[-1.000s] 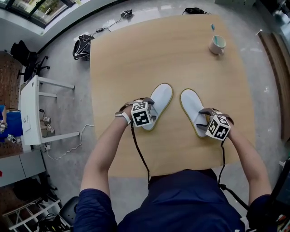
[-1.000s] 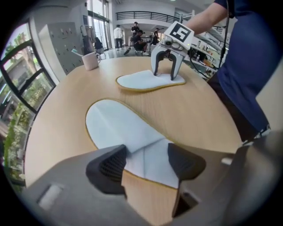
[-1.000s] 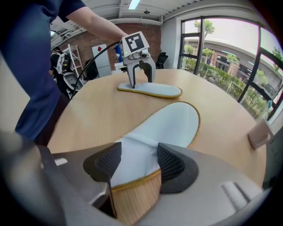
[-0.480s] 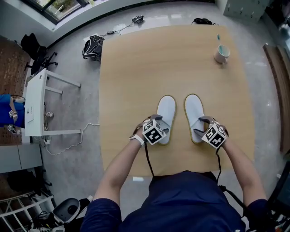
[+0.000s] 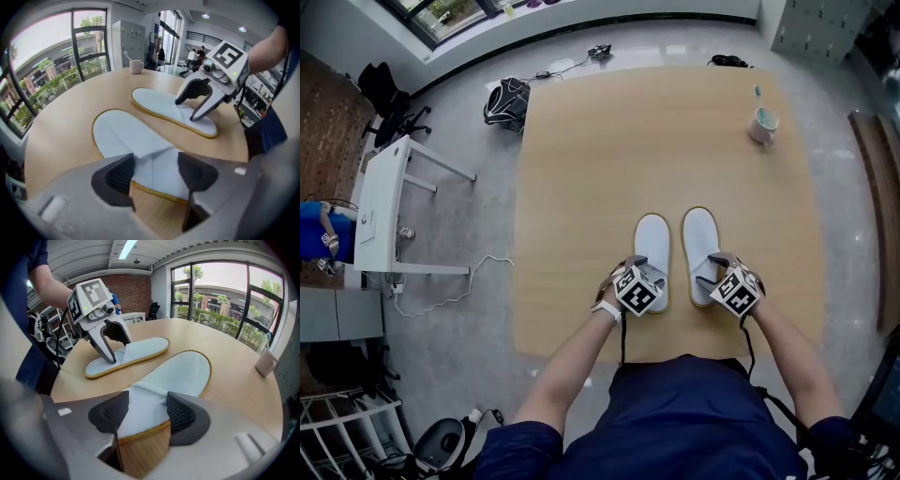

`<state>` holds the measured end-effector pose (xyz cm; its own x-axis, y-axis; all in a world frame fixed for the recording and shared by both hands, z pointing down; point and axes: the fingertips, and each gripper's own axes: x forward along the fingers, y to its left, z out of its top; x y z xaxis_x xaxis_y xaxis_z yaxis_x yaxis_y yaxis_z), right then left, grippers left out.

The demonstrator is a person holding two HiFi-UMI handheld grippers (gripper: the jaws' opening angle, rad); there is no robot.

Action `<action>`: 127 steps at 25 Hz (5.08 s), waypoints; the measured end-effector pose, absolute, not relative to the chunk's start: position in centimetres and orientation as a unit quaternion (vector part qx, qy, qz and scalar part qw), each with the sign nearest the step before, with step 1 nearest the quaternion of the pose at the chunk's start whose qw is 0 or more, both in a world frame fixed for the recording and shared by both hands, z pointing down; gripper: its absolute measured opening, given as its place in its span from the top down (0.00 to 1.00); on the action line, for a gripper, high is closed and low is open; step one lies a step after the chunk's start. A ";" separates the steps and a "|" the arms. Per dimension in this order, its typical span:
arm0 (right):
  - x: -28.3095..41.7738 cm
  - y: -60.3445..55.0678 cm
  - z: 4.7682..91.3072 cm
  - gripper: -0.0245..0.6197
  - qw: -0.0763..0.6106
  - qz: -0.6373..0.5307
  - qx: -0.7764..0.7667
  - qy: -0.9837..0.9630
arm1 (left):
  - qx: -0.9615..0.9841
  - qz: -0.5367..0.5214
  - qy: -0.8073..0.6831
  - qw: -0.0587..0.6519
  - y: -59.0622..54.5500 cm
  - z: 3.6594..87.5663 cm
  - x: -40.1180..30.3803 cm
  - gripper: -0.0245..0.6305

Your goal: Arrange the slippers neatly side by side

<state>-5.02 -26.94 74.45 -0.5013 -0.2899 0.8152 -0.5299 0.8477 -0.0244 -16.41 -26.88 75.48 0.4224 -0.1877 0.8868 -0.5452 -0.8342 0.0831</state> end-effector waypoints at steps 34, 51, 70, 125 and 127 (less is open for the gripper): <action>-7.1 -25.6 74.6 0.55 0.426 0.166 0.294 -0.839 | 0.806 0.497 -0.261 0.190 -26.3 76.0 -14.8 0.50; -7.5 -25.2 74.4 0.55 0.432 0.165 0.292 -0.837 | 0.810 0.495 -0.249 0.192 -25.9 75.8 -14.8 0.50; -7.8 -25.1 74.6 0.55 0.462 0.181 0.293 -0.817 | 0.807 0.529 -0.206 0.164 -25.8 75.7 -14.4 0.50; -7.9 -23.1 58.9 0.95 0.162 0.261 0.378 -0.874 | 0.891 0.268 -0.288 0.225 -21.9 60.0 -10.0 0.96; -8.1 -23.5 59.2 0.95 0.164 0.262 0.377 -0.873 | 0.889 0.267 -0.293 0.229 -22.2 60.5 -10.2 0.96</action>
